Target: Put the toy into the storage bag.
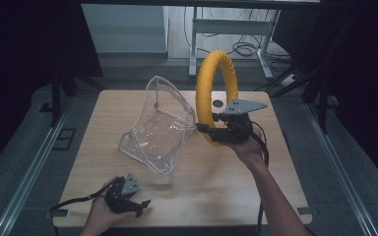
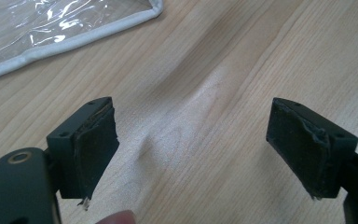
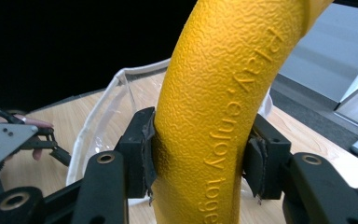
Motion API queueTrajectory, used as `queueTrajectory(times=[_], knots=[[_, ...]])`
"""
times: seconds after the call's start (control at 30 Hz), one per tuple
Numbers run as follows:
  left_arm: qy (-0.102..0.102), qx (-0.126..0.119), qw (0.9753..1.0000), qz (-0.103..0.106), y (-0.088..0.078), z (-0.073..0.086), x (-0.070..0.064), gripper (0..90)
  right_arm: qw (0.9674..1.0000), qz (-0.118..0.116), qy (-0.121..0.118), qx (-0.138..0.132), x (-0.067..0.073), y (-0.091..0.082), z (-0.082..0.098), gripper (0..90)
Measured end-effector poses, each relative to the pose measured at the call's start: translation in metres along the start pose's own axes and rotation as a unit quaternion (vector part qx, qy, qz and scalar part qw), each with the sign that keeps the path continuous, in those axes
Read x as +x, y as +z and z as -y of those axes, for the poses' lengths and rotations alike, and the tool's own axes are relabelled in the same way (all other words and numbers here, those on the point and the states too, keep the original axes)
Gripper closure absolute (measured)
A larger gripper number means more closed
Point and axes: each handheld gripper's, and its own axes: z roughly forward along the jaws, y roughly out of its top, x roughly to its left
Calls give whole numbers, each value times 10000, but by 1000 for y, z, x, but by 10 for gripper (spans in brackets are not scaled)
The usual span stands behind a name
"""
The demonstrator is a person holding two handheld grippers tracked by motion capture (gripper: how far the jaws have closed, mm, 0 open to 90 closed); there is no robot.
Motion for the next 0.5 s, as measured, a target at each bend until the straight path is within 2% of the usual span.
queueTrajectory(times=[0.5], knots=[[34,35,10000,1,0,0,0,162,9994,-130,-95,-307,15,-1,-17,505]])
